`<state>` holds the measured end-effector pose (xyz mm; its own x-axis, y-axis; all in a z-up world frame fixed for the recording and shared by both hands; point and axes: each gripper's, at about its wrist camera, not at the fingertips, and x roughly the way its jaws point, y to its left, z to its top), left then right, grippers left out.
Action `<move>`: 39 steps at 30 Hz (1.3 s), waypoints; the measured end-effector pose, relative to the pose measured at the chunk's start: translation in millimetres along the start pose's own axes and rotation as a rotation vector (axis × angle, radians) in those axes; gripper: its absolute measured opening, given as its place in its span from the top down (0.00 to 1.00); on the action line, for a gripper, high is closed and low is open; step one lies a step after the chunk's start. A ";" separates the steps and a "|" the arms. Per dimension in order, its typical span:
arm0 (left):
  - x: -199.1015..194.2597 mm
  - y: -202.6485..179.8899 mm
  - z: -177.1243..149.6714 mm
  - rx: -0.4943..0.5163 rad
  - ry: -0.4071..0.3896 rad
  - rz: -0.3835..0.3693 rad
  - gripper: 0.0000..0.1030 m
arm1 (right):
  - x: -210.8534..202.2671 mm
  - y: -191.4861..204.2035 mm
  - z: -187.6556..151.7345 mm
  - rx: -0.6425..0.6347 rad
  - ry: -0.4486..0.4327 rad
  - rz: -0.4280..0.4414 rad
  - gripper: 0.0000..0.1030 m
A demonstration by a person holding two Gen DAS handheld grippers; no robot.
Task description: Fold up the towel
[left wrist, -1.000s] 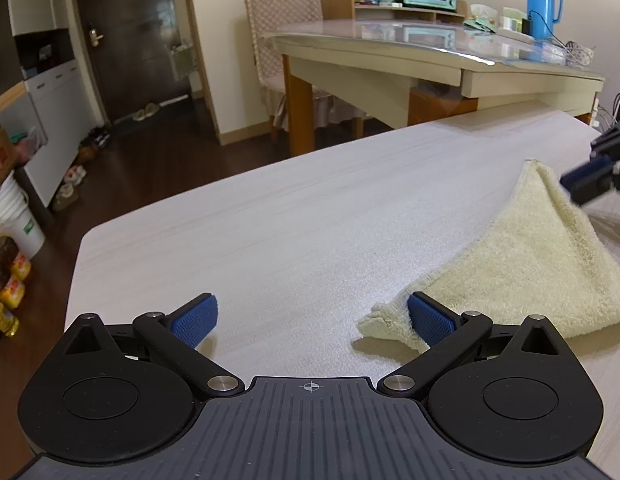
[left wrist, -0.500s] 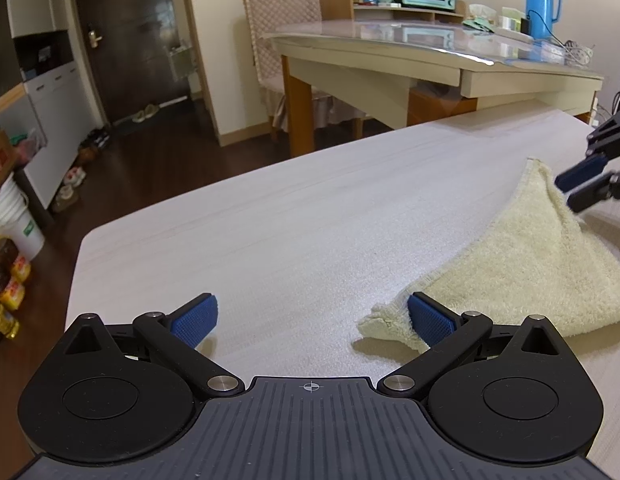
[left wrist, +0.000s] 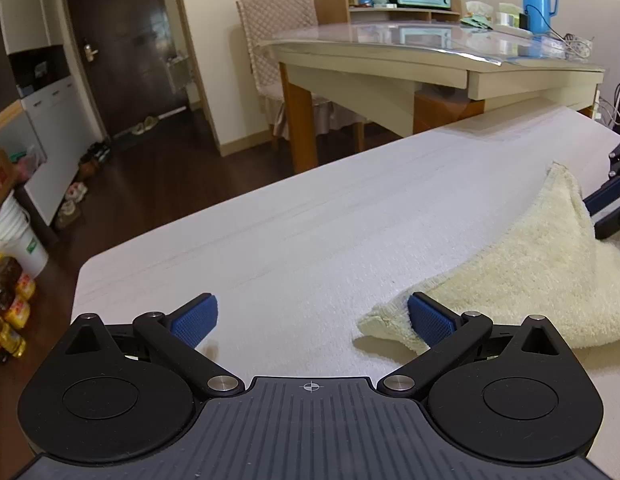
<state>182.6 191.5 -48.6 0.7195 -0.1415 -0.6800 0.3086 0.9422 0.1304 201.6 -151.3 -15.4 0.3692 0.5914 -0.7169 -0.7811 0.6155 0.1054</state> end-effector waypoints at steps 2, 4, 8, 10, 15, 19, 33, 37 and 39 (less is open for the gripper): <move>-5.8 -0.1 1.4 -0.009 0.007 0.009 0.01 | -6.7 -2.9 0.2 0.036 -0.028 0.014 0.72; -19.6 -4.7 2.2 -0.028 -0.011 -0.001 0.01 | -15.7 -7.1 0.7 0.080 -0.065 0.029 0.72; -45.9 -26.6 4.6 -0.028 -0.047 -0.030 0.01 | -21.8 -8.4 4.9 0.082 -0.091 0.021 0.59; -51.2 -50.4 4.1 0.003 -0.054 -0.051 0.01 | -19.4 -6.1 7.4 0.078 -0.097 0.032 0.59; -55.4 -108.5 0.0 0.076 -0.055 -0.086 0.01 | -14.1 -2.2 9.7 0.074 -0.106 0.053 0.59; -51.1 -130.2 -6.5 0.102 -0.043 -0.091 0.01 | -12.0 -1.2 11.1 0.056 -0.110 0.047 0.59; -45.0 -131.9 -21.8 0.034 -0.002 -0.087 0.00 | 11.5 -6.2 11.1 0.060 -0.052 0.040 0.57; -48.2 -135.7 -22.0 0.040 -0.011 -0.068 0.01 | 5.8 -2.6 9.8 0.064 -0.064 0.024 0.56; -50.5 -136.1 -22.7 0.032 -0.014 -0.064 0.01 | -1.8 -6.4 7.9 0.092 -0.088 0.018 0.52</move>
